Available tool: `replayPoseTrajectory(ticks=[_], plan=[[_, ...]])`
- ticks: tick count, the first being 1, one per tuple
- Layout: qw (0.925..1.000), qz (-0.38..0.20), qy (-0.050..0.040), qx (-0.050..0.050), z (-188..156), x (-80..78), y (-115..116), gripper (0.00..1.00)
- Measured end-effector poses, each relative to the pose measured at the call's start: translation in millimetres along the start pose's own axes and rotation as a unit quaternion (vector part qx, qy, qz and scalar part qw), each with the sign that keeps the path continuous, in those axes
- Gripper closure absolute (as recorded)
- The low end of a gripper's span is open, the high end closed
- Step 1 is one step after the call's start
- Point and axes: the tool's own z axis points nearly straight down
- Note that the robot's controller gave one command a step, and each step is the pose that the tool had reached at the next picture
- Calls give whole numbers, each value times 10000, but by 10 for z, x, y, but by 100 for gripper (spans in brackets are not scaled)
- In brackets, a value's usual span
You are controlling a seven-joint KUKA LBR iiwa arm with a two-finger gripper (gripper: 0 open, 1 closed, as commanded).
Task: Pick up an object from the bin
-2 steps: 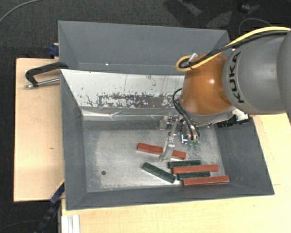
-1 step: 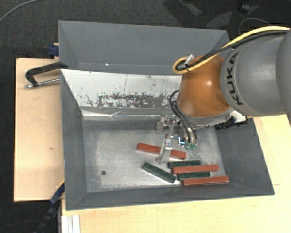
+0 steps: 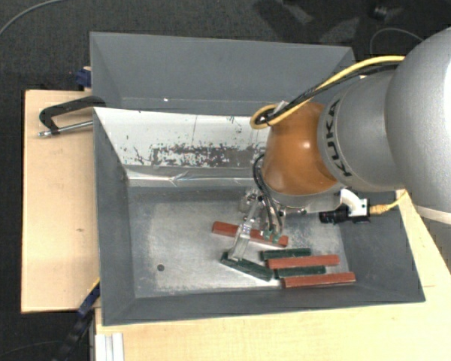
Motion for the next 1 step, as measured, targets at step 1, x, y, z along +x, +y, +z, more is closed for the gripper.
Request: replayPoseTrajectory(ticks=[1], plan=[[10000, -1, -13, -6, -10, -5, 7, 0]])
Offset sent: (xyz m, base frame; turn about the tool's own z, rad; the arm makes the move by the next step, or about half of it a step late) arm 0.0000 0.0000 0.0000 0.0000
